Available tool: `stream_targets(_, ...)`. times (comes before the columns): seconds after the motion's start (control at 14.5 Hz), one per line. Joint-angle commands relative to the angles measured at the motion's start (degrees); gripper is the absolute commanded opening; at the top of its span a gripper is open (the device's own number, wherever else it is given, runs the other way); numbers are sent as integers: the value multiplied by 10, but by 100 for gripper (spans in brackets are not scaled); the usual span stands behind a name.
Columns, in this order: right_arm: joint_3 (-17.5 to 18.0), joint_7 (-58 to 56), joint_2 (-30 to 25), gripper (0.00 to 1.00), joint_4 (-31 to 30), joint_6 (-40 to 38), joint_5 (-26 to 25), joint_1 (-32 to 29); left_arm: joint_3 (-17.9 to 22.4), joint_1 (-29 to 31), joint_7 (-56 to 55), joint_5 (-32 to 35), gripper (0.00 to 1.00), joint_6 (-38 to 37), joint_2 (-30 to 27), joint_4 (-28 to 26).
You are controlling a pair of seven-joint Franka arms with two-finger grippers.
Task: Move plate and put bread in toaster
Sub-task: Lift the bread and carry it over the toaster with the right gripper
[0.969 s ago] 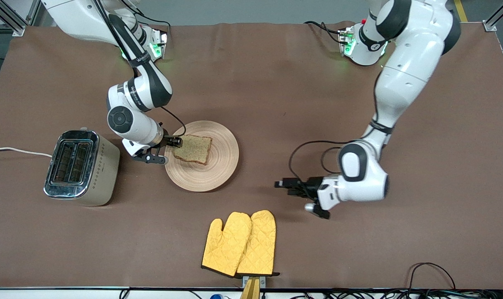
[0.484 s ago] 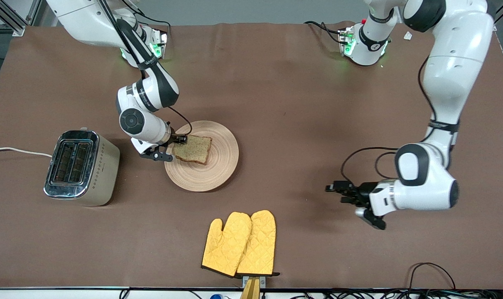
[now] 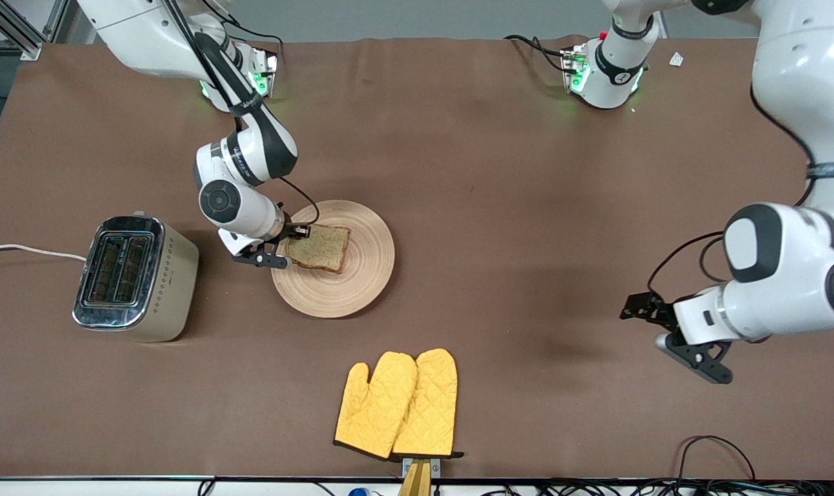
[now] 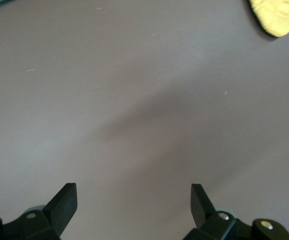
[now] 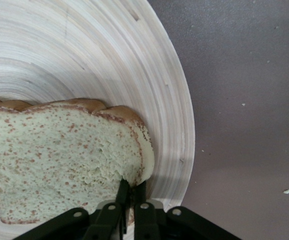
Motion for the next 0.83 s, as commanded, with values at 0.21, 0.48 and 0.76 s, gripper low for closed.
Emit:
stream_targets(0.21, -3, 14, -7, 0, 131, -193, -37, -2, 15, -4, -149, 69, 100, -76, -118, -15)
stream_targets(0.48, -2, 6, -29, 0, 260, -390, -168, -3, 9, 15, -247, 71, 100, -143, -182, -17)
stream_targets(0.76, 1, -21, -50, 0, 324, -519, -321, 0, 13, 18, -234, 66, 100, -205, -254, -19)
